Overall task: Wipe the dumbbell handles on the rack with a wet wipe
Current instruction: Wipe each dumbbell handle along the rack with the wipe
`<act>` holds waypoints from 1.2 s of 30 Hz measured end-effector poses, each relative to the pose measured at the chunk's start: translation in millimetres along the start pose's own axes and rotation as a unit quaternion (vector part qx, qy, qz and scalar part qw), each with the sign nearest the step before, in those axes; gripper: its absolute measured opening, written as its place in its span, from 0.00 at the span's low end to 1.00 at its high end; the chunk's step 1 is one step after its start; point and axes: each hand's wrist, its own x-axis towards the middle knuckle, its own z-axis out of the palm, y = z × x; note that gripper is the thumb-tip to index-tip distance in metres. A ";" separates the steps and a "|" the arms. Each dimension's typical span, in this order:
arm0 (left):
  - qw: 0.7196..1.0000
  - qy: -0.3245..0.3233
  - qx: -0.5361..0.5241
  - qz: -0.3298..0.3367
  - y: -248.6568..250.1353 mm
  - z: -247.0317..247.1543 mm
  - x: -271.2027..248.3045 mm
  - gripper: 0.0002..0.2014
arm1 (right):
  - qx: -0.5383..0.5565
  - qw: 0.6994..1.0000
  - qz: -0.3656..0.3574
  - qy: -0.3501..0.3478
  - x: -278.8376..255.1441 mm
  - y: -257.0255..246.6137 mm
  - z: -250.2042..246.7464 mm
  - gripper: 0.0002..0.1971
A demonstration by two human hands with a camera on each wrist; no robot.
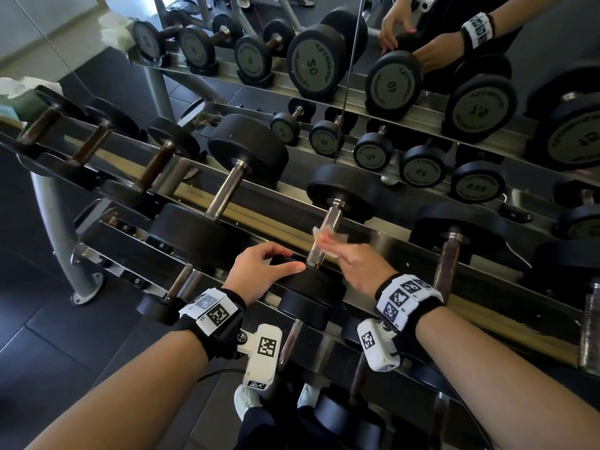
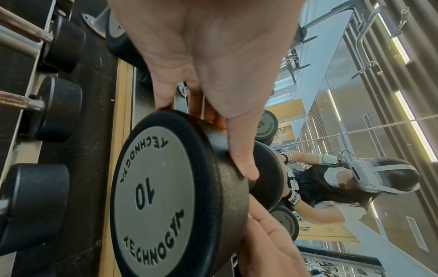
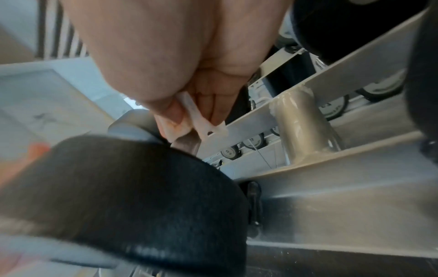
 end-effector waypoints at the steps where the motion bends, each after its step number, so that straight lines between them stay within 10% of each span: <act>1: 1.000 -0.001 -0.002 0.000 0.9 0.1 -0.2 0.18 | 0.001 1.000 -0.008 -0.024 -4.6 -0.7 2.5 0.21; 6: 1.000 -0.004 0.001 0.000 2.9 0.1 -1.5 0.17 | 0.146 0.983 0.112 -0.014 -12.5 -0.6 -1.2 0.15; 10: 1.000 0.003 -0.002 -0.004 1.6 0.3 -1.0 0.18 | 0.413 0.867 0.201 0.193 -10.6 5.2 -6.2 0.21; 16: 1.000 0.004 0.007 0.000 -2.5 1.1 0.3 0.18 | 0.562 0.763 0.203 0.247 10.6 -4.9 -0.1 0.23; 28: 1.000 0.011 0.011 -0.002 -4.3 1.5 1.8 0.18 | 0.593 0.752 0.203 0.204 33.3 -15.0 7.3 0.20; 36: 1.000 0.009 0.015 0.003 -4.0 2.1 1.6 0.17 | 0.431 0.872 0.207 0.106 -9.1 -24.6 14.0 0.18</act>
